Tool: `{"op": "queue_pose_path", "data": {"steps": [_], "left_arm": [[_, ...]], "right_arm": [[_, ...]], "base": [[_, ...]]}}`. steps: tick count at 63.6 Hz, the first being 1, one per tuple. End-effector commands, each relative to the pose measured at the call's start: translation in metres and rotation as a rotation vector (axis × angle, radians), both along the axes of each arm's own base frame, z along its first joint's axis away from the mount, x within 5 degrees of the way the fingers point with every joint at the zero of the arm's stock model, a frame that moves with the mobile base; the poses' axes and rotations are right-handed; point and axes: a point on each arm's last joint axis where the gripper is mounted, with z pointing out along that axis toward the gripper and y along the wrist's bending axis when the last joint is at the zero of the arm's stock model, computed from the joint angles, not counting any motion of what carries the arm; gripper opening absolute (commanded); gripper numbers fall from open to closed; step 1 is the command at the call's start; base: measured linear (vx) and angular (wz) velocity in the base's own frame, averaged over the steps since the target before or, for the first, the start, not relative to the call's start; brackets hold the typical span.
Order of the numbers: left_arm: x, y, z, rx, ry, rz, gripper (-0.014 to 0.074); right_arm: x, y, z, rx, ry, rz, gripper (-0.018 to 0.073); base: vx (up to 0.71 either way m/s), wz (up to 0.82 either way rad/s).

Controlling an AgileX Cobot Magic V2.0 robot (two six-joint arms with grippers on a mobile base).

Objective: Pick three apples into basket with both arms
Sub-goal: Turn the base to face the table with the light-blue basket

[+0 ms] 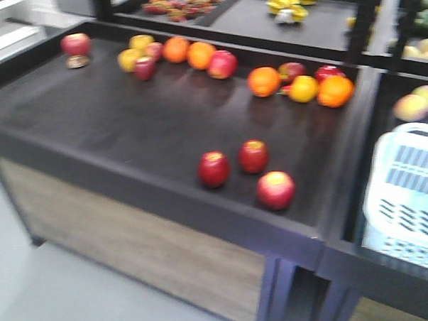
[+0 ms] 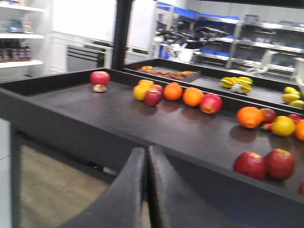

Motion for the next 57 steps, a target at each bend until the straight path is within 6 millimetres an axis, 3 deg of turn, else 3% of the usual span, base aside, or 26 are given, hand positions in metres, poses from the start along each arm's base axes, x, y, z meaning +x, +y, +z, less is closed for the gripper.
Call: {"op": "queue_pose_path", "data": {"steps": [1,57], "left_arm": [[-0.0004,-0.0001,-0.0001,-0.016,-0.068,-0.001,-0.0006],[-0.0004,-0.0001,-0.0001,-0.016,-0.068,-0.001,-0.0006]], "right_arm": [[-0.0002,0.0000,0.0028,-0.011,-0.075,0.000,-0.0009],[-0.0002,0.0000,0.0028,-0.011,-0.075,0.000,-0.0009]], "base": [[0.15,-0.59],[0.14,-0.46]]}}
